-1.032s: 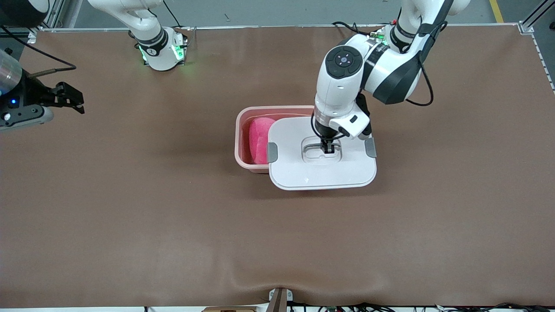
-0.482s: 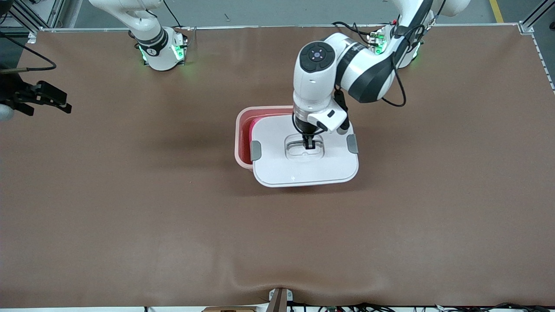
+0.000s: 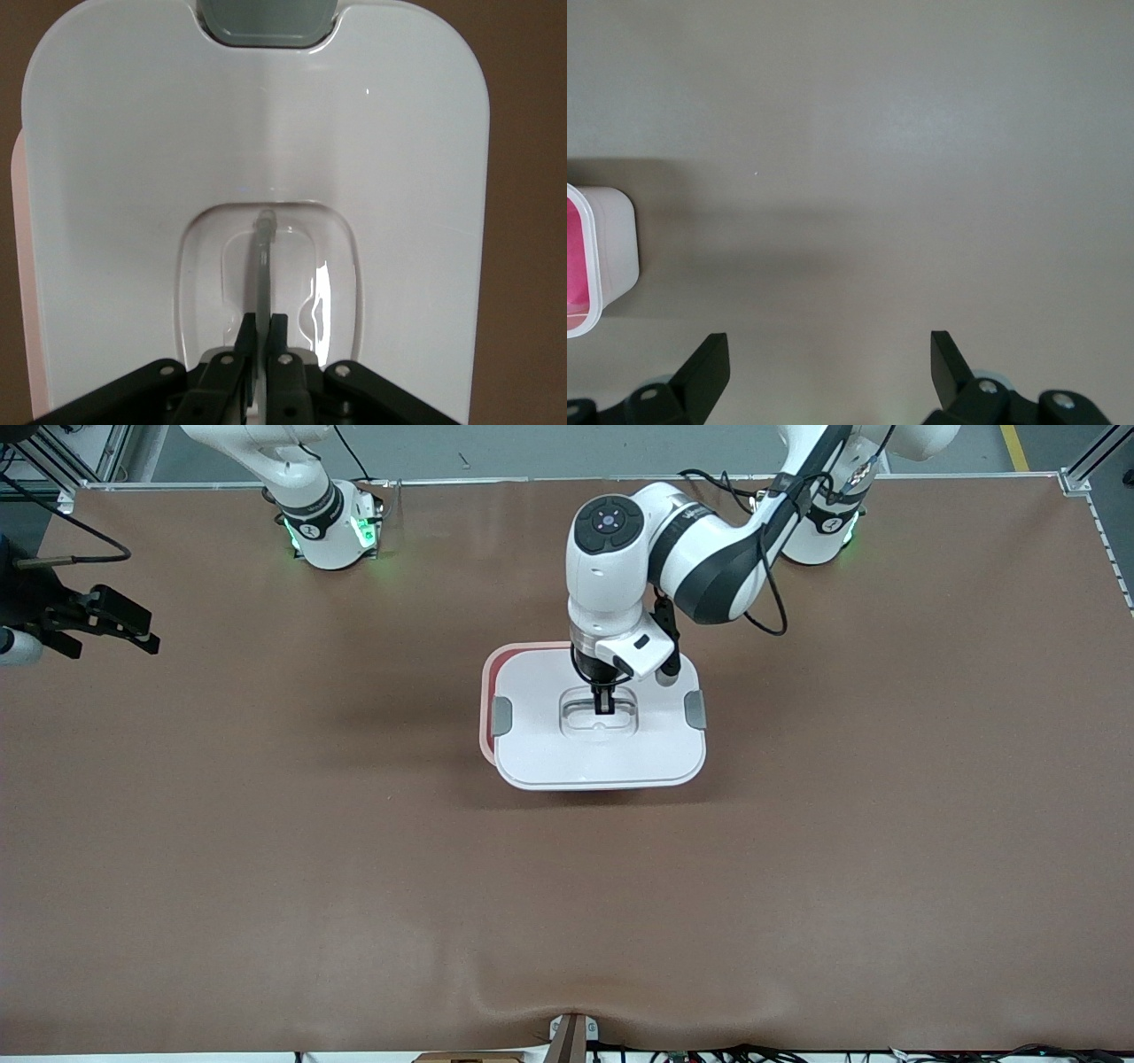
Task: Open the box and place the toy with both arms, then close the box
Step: 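Lower the lid onto the box with the left gripper and press it down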
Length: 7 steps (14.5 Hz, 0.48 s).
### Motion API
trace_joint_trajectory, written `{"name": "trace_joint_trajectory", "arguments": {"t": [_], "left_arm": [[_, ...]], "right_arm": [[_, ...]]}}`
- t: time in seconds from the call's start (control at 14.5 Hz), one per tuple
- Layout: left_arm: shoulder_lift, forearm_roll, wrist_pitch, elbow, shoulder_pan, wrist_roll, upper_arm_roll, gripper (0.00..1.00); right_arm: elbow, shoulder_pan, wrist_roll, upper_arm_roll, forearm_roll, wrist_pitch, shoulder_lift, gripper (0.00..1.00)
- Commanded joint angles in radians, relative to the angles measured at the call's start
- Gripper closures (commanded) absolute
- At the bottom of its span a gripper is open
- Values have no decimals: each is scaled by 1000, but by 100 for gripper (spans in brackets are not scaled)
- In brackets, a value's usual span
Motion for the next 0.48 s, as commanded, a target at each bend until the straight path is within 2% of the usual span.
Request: {"name": "trace_joint_trajectory", "arguments": {"t": [0.0,0.41], "left_arm": [[18,36,27,16,-16,-60,2,100],[29,48,30,3,-45,-94,2,100]], "right_arm": [[42,-3,9,-5,14,-6,7,0],[59,0,15,-7,8,-17,15,0]]}}
